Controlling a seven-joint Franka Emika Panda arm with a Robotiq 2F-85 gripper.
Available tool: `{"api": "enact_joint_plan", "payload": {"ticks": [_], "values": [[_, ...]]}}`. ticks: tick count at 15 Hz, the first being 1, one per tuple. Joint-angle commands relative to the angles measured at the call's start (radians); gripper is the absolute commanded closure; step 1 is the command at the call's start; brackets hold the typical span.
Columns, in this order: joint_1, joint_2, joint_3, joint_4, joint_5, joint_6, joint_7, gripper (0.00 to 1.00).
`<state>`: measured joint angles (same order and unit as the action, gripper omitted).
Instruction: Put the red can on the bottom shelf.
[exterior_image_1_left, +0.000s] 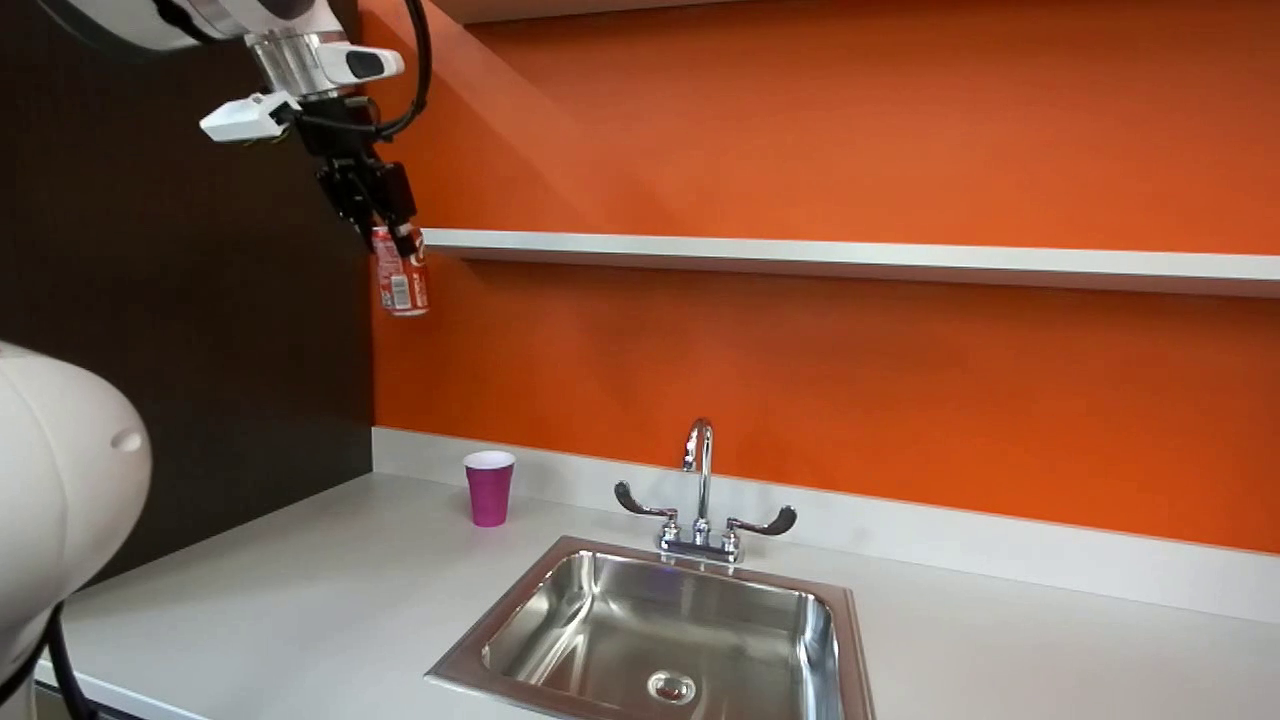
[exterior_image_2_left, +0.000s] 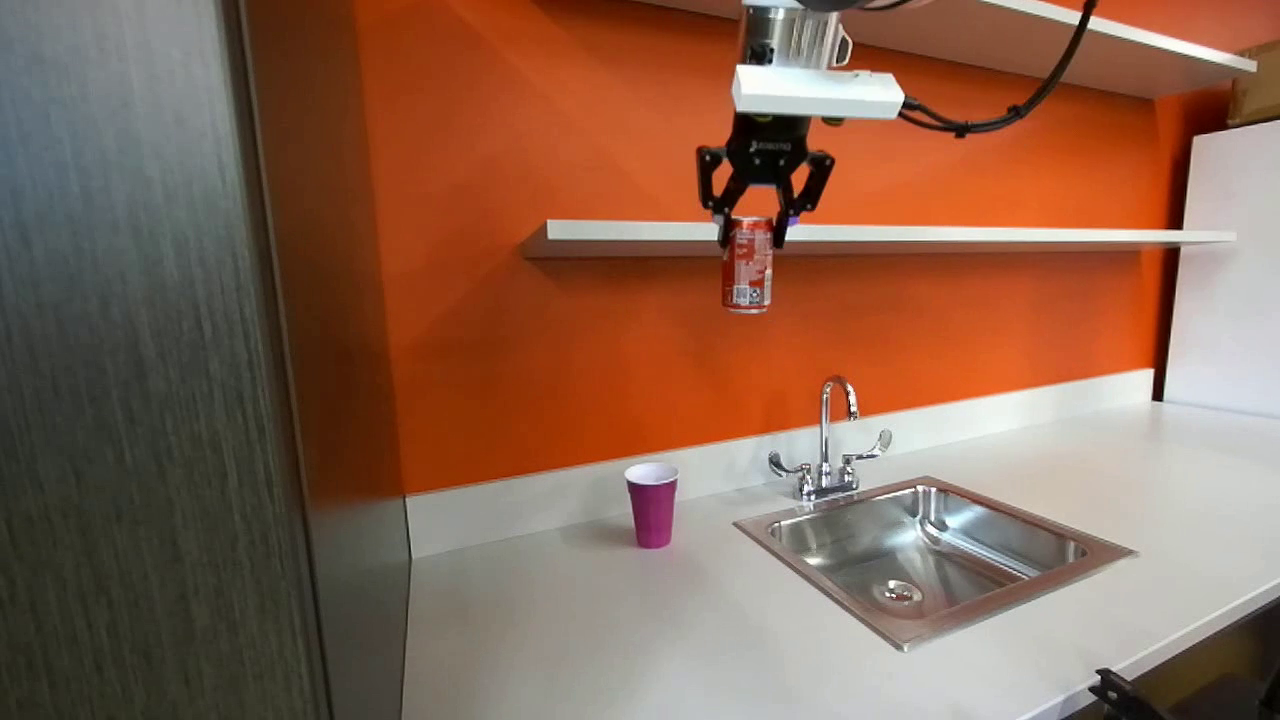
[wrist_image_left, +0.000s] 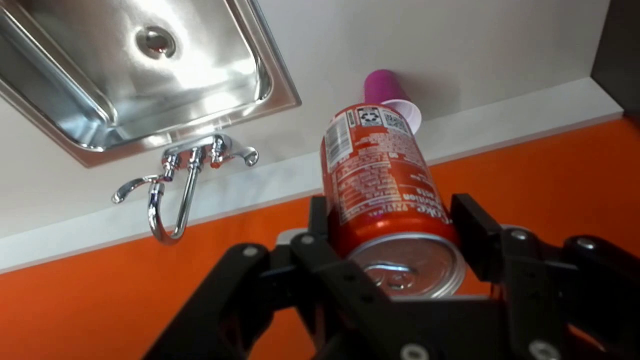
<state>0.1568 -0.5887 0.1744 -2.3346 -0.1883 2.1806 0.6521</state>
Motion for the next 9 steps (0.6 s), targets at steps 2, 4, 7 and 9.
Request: {"api": "enact_joint_plan", "payload": {"ticks": [2, 4, 7, 9], "values": [[-0.067, -0.005, 0.052, 0.130, 0.002, -0.042, -0.060, 0.62], [-0.082, 0.003, 0.064, 0.176, -0.003, -0.036, -0.067, 0.62], [-0.108, 0.030, 0.083, 0.260, -0.019, -0.036, -0.073, 0.62], [-0.128, 0.061, 0.093, 0.320, -0.031, -0.039, -0.079, 0.62]]}}
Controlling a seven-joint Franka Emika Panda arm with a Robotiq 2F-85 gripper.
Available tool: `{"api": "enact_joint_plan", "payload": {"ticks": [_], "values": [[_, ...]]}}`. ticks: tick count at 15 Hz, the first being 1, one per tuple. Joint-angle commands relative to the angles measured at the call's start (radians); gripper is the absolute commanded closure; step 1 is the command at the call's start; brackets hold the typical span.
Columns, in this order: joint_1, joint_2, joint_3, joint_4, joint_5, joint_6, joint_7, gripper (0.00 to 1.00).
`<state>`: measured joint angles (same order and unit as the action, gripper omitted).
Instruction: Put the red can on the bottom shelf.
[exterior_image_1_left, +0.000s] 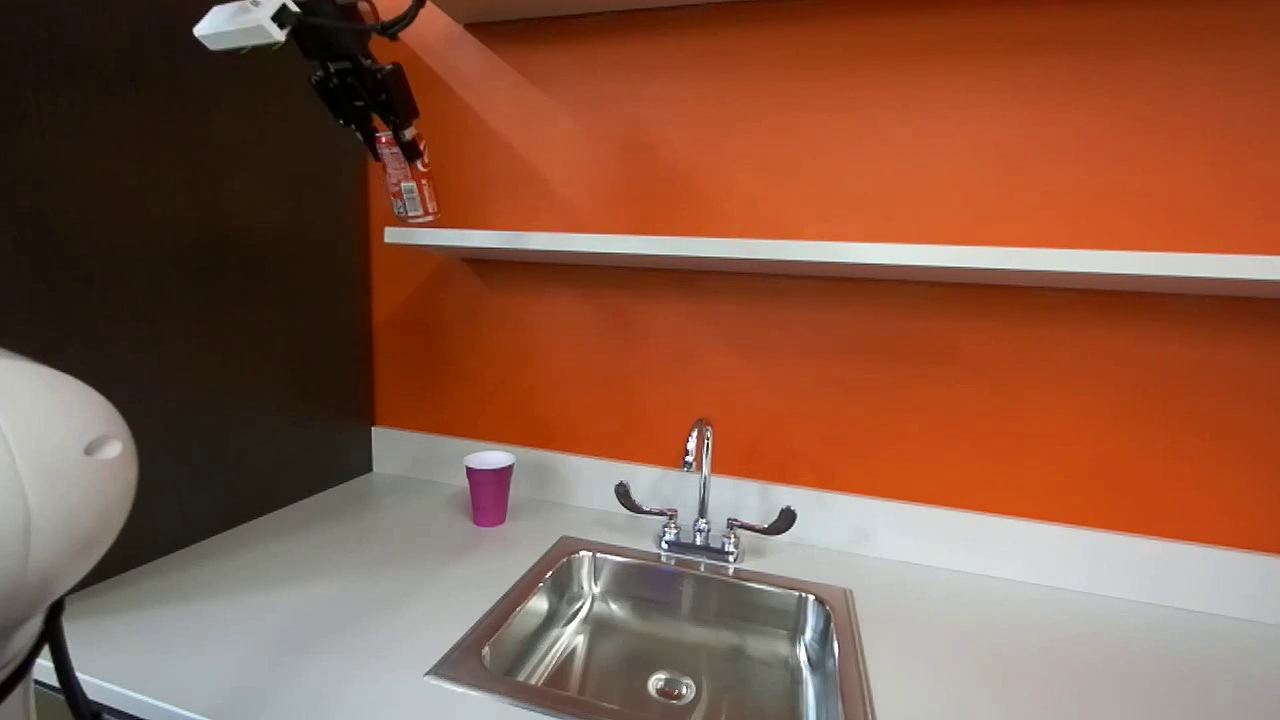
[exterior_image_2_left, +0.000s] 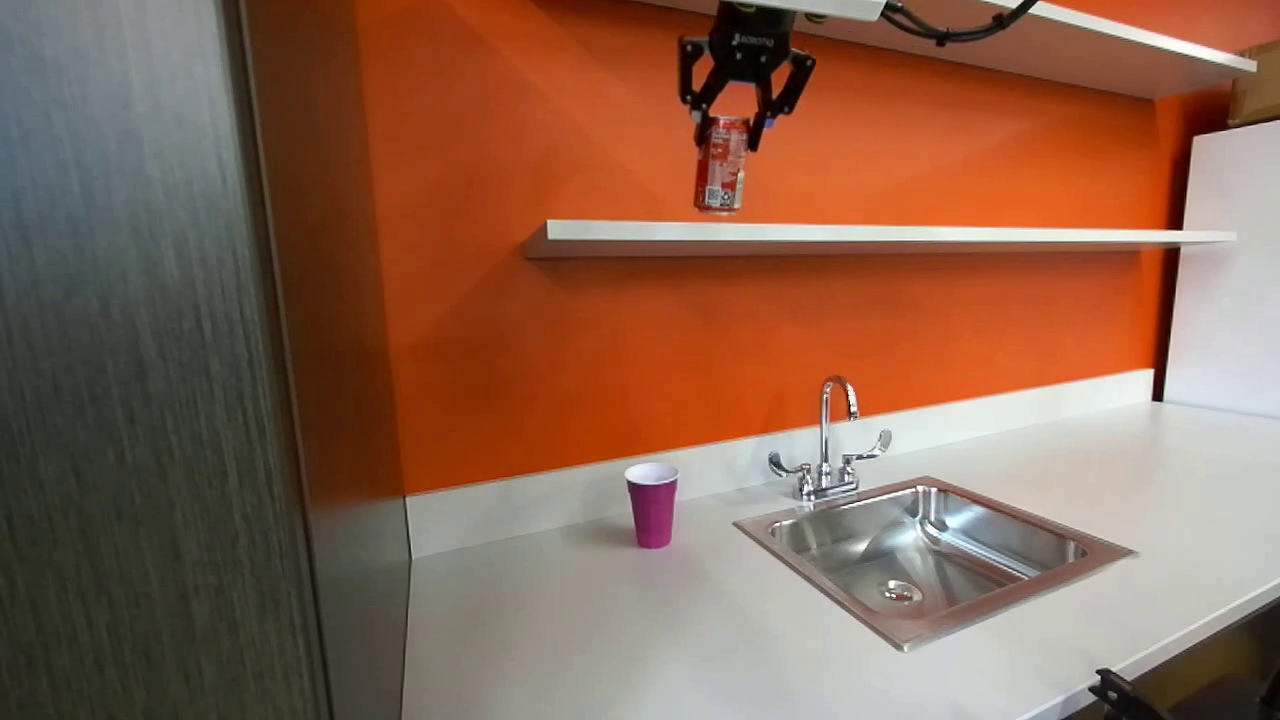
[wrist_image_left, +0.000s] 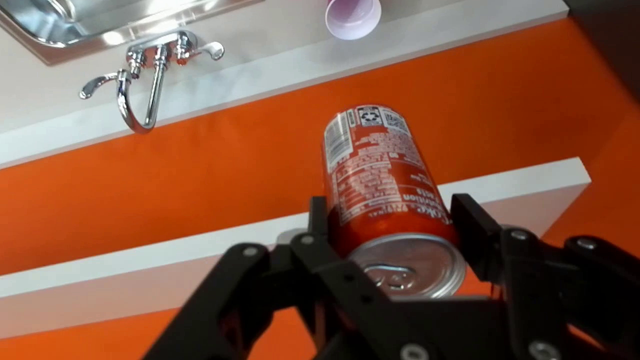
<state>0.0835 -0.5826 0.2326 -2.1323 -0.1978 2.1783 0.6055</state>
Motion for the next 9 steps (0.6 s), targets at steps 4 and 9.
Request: {"api": "enact_joint_plan", "payload": {"ticks": [4, 9], "values": [[-0.093, 0.160, 0.048, 0.264, -0.050, -0.053, -0.037, 0.62], [-0.097, 0.336, 0.044, 0.473, -0.098, -0.146, -0.037, 0.62]]}}
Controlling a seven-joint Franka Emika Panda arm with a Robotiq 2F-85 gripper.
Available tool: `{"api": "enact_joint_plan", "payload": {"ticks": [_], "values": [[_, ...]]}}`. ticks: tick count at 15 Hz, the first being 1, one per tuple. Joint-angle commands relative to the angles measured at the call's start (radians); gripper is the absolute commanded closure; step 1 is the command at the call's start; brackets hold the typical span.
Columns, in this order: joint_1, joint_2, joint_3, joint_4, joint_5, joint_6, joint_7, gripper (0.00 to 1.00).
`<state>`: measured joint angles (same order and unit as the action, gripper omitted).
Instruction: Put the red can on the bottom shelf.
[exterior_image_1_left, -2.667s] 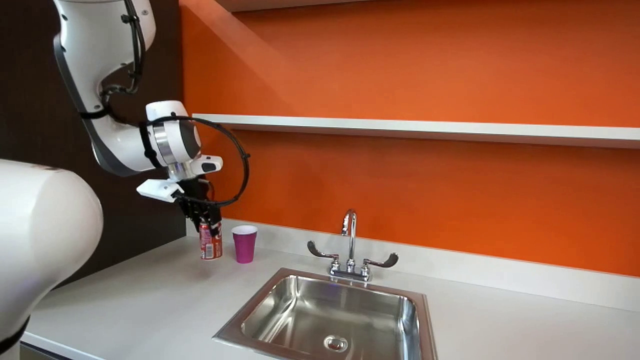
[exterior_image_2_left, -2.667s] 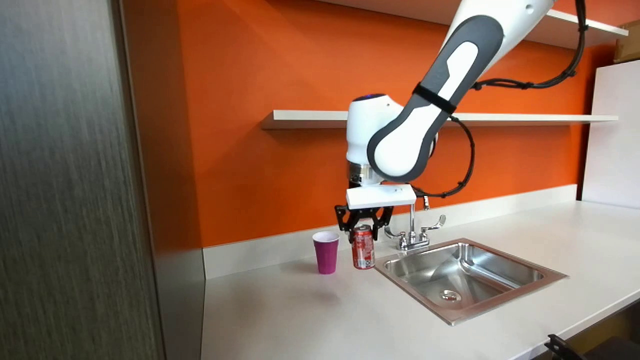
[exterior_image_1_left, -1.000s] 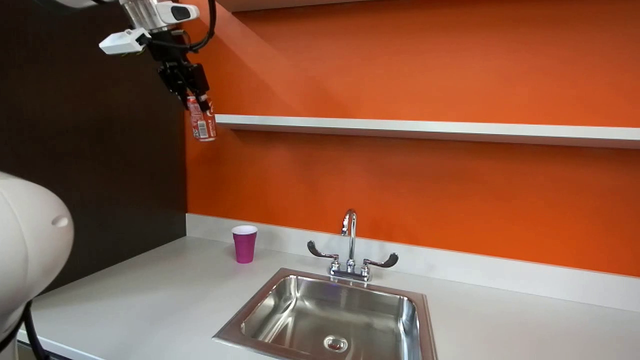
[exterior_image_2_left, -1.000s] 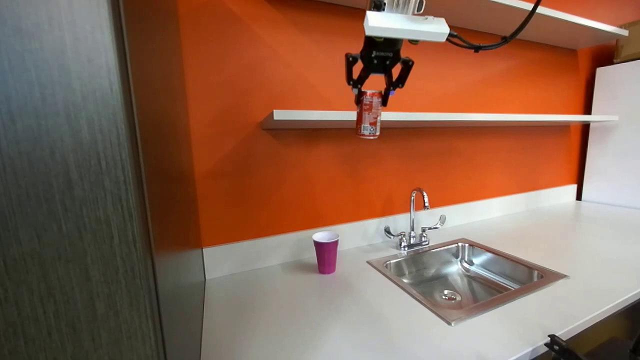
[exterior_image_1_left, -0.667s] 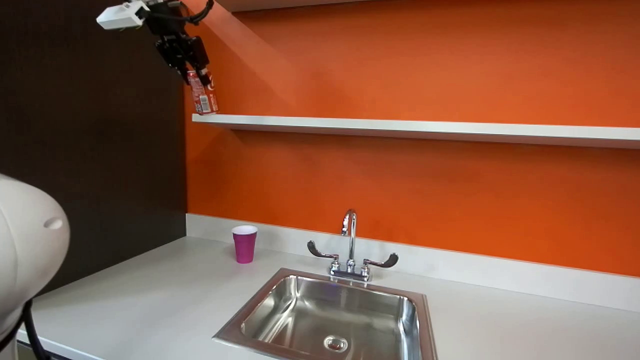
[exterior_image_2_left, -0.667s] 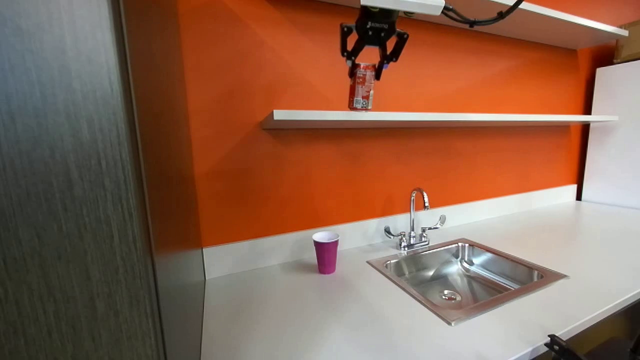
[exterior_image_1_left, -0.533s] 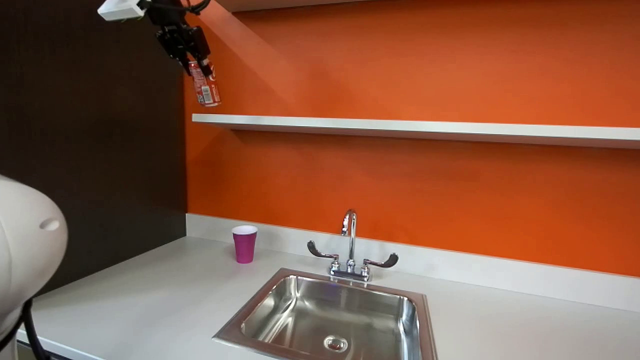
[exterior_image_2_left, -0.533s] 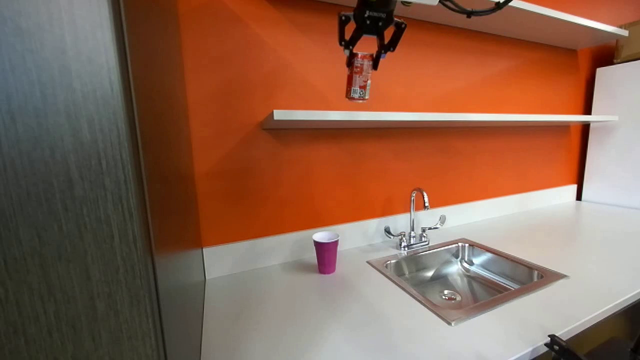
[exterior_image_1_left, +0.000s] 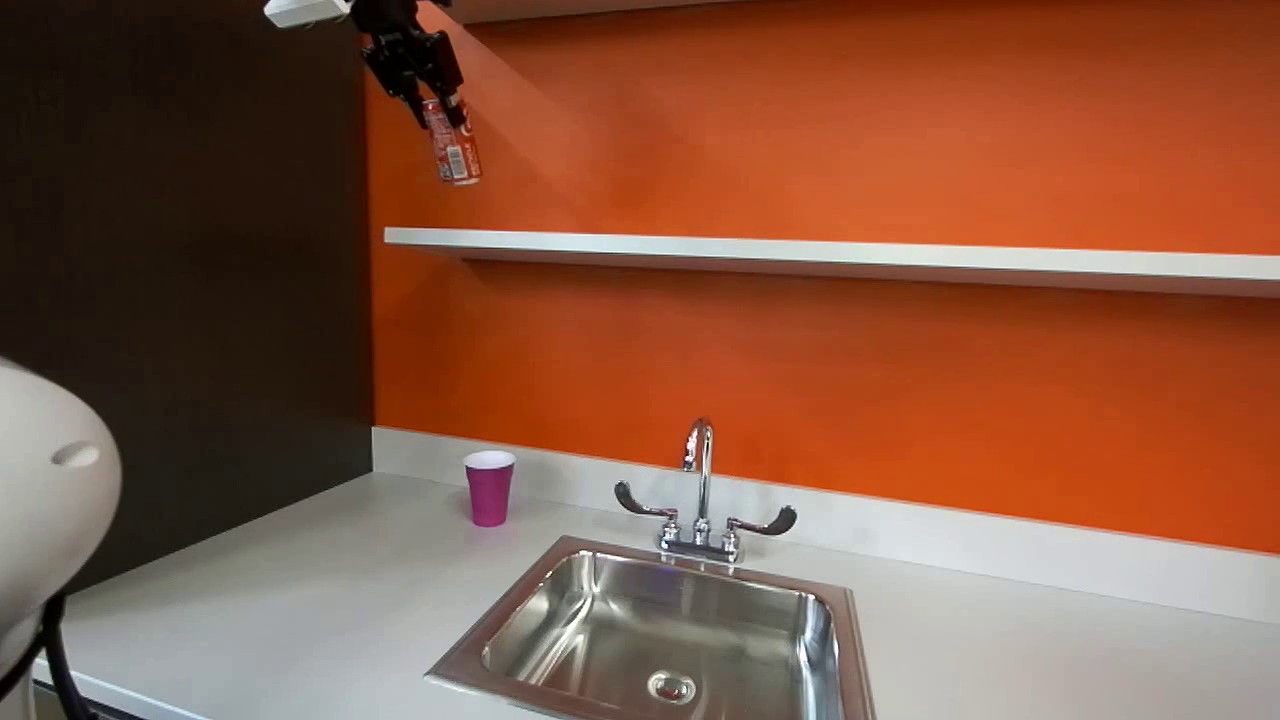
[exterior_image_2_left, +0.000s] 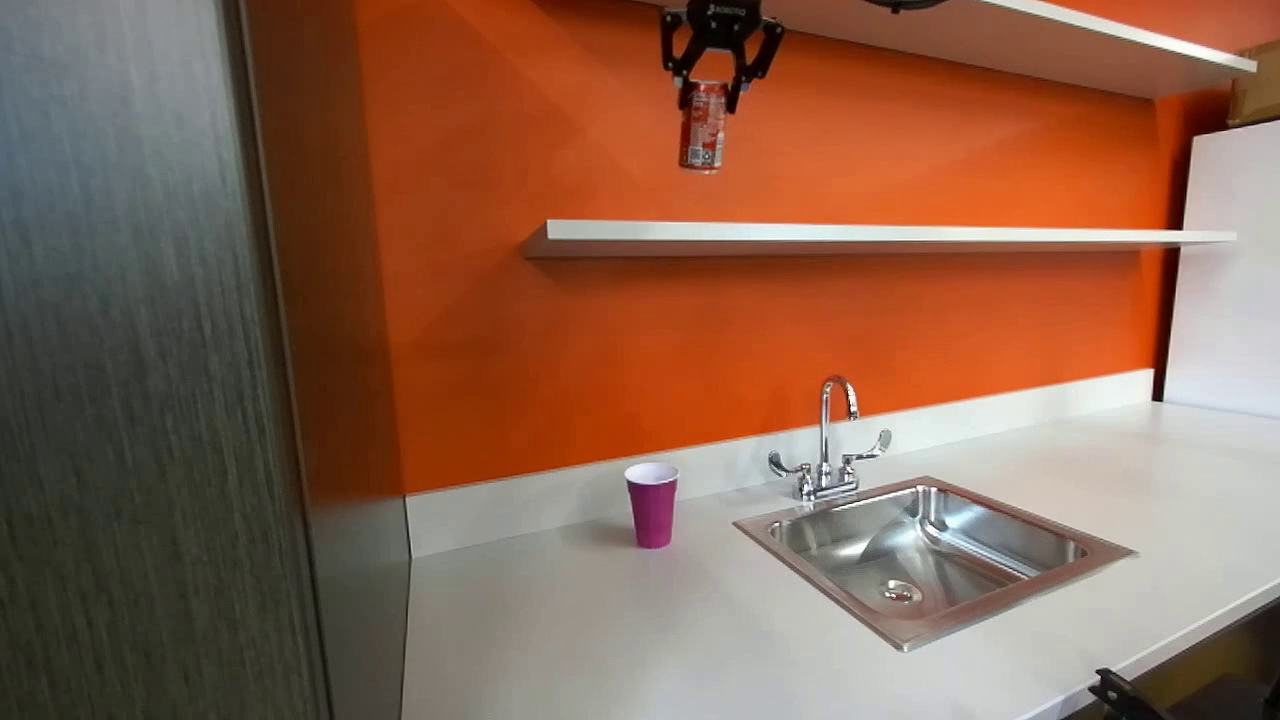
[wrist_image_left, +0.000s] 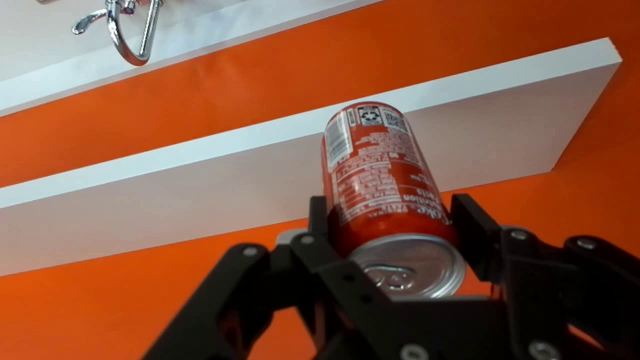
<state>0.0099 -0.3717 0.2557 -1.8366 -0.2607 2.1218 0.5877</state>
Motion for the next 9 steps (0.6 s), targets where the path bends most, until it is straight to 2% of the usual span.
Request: {"api": "enact_joint_plan", "payload": {"ticks": [1, 9], "values": [[-0.015, 0.163, 0.015, 0.224, -0.039, -0.118, -0.024, 0.62], [0.047, 0.401, -0.037, 0.504, -0.048, -0.265, -0.031, 0.62]]}}
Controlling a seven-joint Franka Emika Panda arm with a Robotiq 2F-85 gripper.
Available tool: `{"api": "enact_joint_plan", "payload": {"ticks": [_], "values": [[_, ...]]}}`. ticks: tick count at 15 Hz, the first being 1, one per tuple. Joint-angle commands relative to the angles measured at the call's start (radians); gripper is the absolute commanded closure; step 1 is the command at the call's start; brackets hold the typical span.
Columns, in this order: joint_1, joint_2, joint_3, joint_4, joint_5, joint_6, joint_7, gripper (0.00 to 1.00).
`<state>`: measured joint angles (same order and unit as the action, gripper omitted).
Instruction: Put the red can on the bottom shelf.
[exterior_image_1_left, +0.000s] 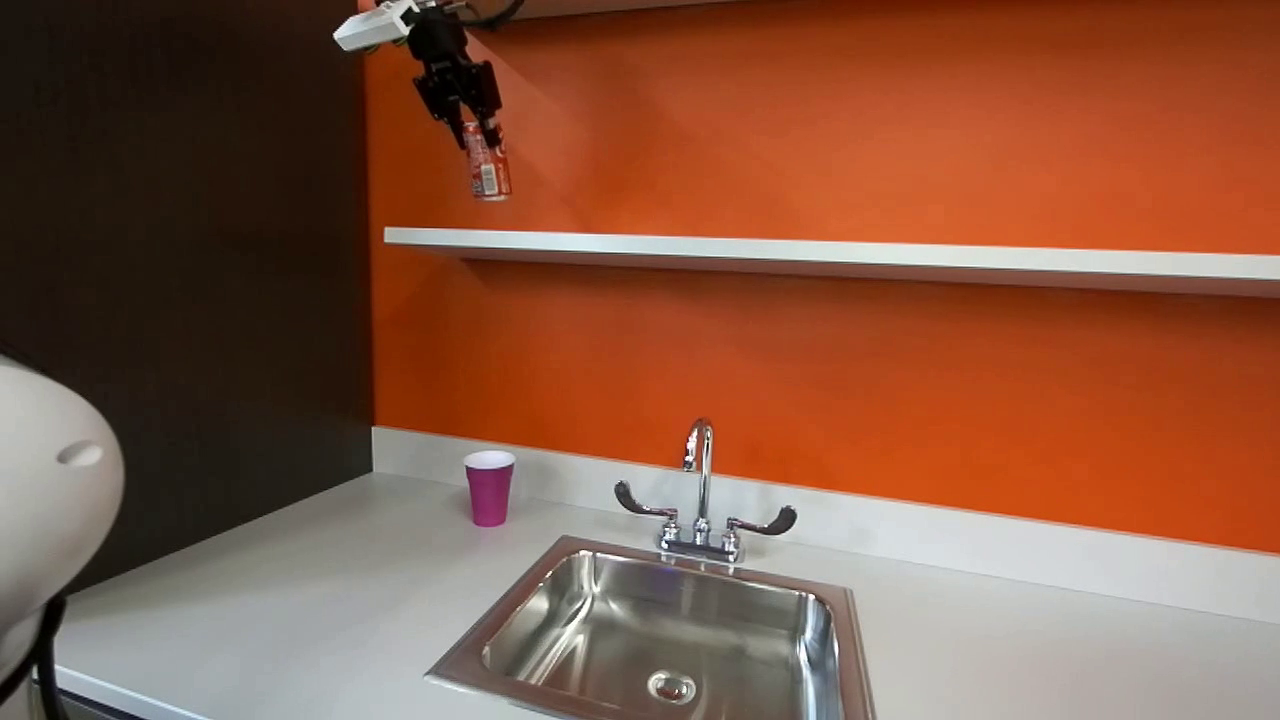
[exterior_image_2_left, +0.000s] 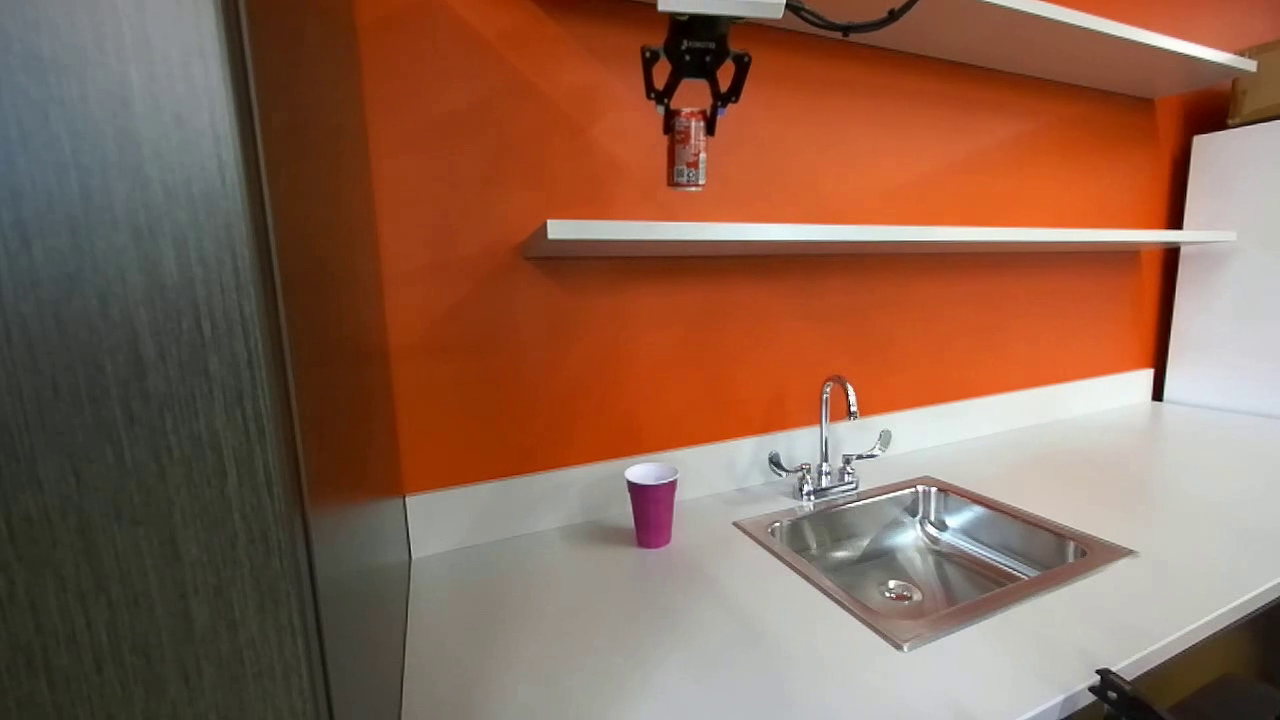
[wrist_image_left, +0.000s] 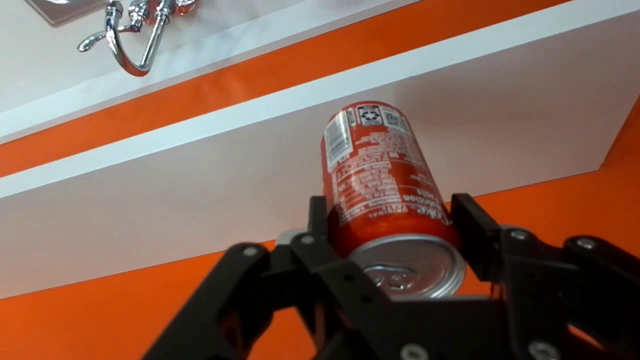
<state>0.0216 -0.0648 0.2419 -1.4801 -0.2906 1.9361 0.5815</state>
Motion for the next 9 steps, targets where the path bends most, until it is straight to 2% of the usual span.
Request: {"api": "enact_joint_plan", "payload": {"ticks": [1, 8, 9], "values": [[0.044, 0.117, -0.033, 0.177, -0.016, -0.095, -0.026, 0.62], [0.105, 0.247, -0.100, 0.334, -0.005, -0.177, -0.032, 0.62], [0.083, 0.257, -0.078, 0.343, -0.008, -0.180, -0.029, 0.62]]}}
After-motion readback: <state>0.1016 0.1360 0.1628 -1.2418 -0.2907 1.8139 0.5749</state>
